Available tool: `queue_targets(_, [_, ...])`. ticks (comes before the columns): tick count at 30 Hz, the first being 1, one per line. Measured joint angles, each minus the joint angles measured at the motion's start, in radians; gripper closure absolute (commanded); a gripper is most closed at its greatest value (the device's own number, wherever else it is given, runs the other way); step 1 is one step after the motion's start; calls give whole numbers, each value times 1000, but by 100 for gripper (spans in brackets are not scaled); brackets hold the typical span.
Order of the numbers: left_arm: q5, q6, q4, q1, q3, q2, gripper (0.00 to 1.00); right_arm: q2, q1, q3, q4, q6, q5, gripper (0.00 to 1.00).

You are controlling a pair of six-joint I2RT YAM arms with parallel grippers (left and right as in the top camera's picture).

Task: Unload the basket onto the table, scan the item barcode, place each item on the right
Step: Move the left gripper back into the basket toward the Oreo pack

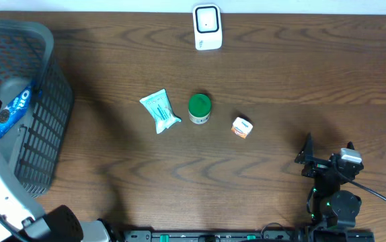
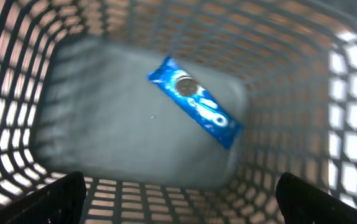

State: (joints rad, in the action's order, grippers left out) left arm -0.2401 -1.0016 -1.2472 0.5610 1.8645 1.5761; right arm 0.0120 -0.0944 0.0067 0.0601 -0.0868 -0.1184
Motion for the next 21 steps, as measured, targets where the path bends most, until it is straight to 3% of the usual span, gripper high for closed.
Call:
queue_targets(3, [-22, -145, 31, 6, -42, 50, 2, 0, 0, 0, 0, 0, 0, 1])
queue_targets(5, [-37, -182, 42, 5, -45, 85, 2, 0, 0, 0, 0, 0, 0, 1])
queue_targets(21, [-81, -245, 308, 5, -47, 443, 2, 0, 0, 0, 0, 0, 0, 1])
